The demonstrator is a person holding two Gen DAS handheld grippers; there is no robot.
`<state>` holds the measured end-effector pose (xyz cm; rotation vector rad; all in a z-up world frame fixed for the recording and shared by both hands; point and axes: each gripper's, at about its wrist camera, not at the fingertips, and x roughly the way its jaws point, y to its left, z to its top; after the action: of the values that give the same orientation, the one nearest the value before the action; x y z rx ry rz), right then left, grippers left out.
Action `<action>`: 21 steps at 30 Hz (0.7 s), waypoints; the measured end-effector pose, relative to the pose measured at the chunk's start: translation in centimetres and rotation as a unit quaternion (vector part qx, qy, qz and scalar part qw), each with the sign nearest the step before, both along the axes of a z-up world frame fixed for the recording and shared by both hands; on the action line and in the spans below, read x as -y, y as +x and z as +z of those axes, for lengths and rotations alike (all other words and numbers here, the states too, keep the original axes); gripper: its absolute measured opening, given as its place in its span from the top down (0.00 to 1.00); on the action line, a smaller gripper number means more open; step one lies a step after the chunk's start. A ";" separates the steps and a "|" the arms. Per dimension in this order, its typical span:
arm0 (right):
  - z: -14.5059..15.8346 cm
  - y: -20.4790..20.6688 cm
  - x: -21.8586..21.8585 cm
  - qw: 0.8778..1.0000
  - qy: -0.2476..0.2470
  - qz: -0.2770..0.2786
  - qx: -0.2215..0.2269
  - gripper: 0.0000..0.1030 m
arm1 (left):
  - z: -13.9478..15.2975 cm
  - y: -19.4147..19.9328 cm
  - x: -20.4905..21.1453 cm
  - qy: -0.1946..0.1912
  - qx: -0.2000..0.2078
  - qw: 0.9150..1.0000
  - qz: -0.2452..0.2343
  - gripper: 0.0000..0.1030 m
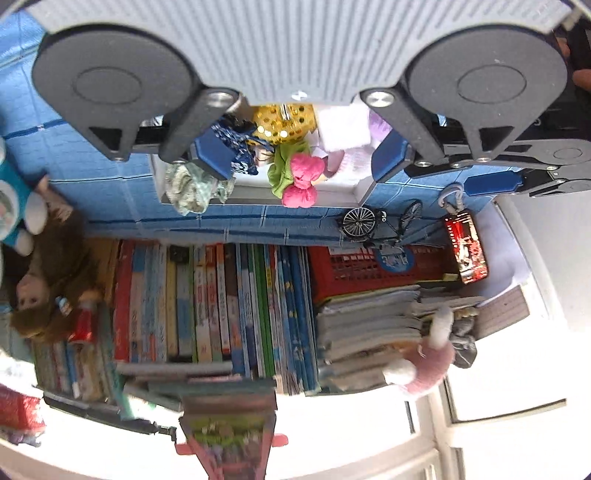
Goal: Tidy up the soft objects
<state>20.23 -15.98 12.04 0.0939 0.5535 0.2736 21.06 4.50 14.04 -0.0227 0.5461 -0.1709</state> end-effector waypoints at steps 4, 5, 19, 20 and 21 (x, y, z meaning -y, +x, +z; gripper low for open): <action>0.2 -3.7 0.4 0.999 -0.017 0.003 0.036 0.09 | -0.4 -4.2 0.4 -0.008 0.019 1.000 0.001 0.18; 0.1 -4.7 0.5 0.999 -0.022 0.002 0.046 0.08 | -0.5 -5.3 0.6 -0.009 0.022 1.000 0.001 0.18; -3.7 -16.0 1.1 0.988 -0.052 -0.030 0.140 0.00 | -5.4 -16.5 1.6 -0.031 0.025 0.999 0.019 0.07; -4.0 -16.4 1.2 0.989 -0.051 -0.031 0.139 0.00 | -5.7 -17.1 1.7 -0.028 0.028 0.999 0.020 0.07; -4.3 -16.8 1.3 0.989 -0.047 -0.033 0.138 0.00 | -5.9 -17.4 1.7 -0.027 0.029 0.999 0.019 0.07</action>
<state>3.40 -17.32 7.74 -0.0168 0.2869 0.1916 3.64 2.75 8.18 -0.0799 0.4833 -0.1494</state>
